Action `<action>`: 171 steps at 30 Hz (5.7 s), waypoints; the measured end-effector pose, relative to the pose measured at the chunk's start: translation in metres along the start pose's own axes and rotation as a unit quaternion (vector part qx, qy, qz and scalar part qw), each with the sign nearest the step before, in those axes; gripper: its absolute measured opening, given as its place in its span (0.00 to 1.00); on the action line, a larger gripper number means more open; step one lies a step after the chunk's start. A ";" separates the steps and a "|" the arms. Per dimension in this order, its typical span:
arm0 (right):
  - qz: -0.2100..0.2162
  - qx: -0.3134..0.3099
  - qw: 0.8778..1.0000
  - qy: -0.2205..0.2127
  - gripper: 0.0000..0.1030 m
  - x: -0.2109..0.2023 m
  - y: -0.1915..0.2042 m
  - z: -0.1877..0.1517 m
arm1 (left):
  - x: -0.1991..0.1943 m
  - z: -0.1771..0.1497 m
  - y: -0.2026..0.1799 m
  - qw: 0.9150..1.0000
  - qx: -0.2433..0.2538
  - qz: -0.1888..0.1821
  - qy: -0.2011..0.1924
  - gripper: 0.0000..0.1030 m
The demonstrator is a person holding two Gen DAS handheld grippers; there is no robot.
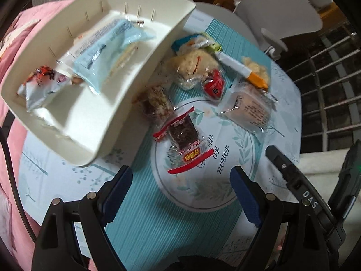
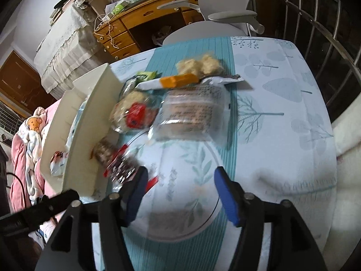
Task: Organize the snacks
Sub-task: 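Grasp the dark brown packet with the left tool while the right grasps a clear bag, then carry the brown packet over the tray with the left tool while the right carries the clear bag, then open the left tool over the tray while the right opens to drop the clear bag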
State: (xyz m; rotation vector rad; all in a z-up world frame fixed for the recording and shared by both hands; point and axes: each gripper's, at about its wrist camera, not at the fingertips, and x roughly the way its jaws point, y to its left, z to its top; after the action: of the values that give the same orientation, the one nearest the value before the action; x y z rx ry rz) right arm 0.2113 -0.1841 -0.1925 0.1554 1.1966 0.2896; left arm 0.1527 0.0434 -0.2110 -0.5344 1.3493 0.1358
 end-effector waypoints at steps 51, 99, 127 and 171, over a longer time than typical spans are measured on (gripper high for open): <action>-0.025 -0.066 0.998 0.004 0.85 0.103 0.006 0.063 | 0.096 0.033 -0.007 0.987 -0.097 0.102 0.075 0.45; 0.011 0.291 0.937 0.193 0.84 -0.009 0.017 -0.089 | -0.117 0.025 0.058 0.989 0.097 0.023 -0.108 0.45; 0.026 0.207 0.977 -0.040 0.84 -0.024 0.230 -0.054 | -0.150 0.113 0.190 0.969 0.207 0.011 -0.133 0.46; 0.013 0.199 0.979 -0.030 0.94 -0.033 0.156 -0.094 | -0.100 0.050 0.103 0.967 0.249 -0.015 -0.044 0.78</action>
State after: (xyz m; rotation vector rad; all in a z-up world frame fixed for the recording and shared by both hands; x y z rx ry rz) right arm 0.0910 -0.0483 -0.1549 0.5255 1.1816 0.0641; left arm 0.1333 0.1760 -0.1392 -0.1211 1.2294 -0.2003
